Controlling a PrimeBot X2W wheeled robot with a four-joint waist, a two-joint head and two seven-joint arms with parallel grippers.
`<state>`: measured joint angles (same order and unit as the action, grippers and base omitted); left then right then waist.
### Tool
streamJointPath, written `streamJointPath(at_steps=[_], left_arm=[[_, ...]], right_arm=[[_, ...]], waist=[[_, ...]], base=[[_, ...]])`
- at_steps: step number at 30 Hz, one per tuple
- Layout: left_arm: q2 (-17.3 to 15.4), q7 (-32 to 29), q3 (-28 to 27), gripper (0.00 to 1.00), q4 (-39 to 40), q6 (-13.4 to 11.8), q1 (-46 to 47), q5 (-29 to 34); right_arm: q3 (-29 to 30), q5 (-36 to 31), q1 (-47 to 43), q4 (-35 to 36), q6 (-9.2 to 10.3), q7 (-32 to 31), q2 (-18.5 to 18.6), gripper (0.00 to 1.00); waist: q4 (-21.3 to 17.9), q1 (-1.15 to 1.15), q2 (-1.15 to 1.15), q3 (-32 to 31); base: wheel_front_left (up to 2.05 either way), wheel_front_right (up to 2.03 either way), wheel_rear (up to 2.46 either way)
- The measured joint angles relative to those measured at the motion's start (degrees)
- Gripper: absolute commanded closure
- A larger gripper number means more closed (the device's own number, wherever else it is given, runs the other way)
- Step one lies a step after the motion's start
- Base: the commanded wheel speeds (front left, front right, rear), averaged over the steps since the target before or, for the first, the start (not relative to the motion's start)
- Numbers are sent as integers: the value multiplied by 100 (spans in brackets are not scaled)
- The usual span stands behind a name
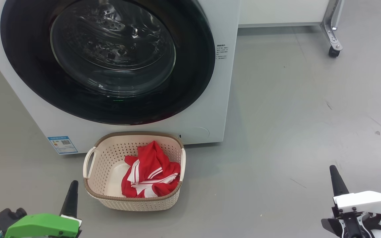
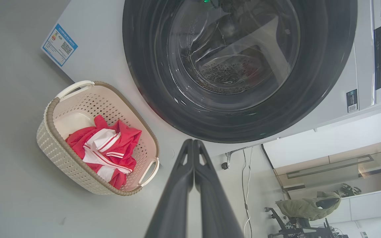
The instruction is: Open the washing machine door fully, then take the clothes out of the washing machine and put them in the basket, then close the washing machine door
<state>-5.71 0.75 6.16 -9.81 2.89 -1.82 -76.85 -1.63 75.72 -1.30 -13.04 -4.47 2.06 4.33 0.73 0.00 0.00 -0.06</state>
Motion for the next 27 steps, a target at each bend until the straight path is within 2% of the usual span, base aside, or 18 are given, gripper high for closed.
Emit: streamJointPath(at_steps=[27], left_arm=[[0,-241,-487,100,-420,348,363,-1901]], right_arm=[[449,1964,378,-183,-199,-446,74,100]], waist=[[-74,0,0,28]], base=[[0,0,0]])
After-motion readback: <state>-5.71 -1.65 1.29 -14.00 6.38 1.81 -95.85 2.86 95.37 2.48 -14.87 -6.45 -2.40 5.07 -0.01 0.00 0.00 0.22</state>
